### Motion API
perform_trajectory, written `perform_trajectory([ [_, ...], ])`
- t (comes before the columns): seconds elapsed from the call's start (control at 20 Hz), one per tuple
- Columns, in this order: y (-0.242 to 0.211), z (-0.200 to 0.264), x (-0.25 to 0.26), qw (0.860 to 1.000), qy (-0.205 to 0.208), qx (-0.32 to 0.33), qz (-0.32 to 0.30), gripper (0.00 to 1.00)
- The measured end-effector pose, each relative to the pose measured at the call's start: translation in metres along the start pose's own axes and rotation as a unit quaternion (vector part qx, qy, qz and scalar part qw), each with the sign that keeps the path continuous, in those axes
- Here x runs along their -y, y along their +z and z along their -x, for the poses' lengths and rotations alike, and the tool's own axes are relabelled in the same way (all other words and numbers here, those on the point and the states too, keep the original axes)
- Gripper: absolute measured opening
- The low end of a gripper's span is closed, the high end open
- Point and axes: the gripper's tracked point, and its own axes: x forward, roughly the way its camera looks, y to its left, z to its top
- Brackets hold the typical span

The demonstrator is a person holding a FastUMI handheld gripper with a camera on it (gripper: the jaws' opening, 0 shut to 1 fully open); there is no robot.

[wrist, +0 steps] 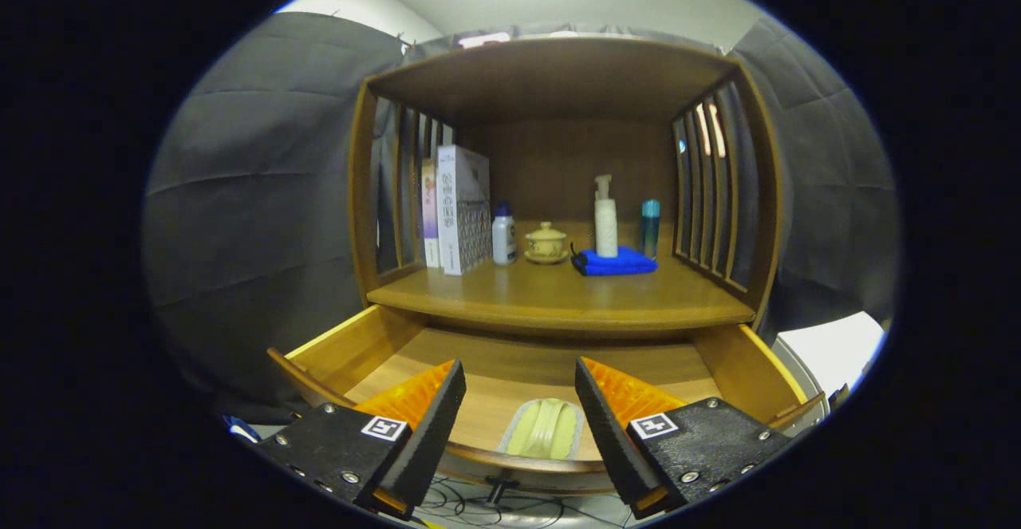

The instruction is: Pull open the drawer, take out the items inside it, and place them on the countertop above the cabinet.

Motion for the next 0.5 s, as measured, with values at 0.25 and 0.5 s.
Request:
perform_trajectory([
  [0.25,-0.021,-0.031,0.006,0.995,-0.008,-0.094,-0.011,0.86],
  [0.5,-0.043,-0.058,0.017,0.983,-0.021,-0.173,-0.058,0.86],
])
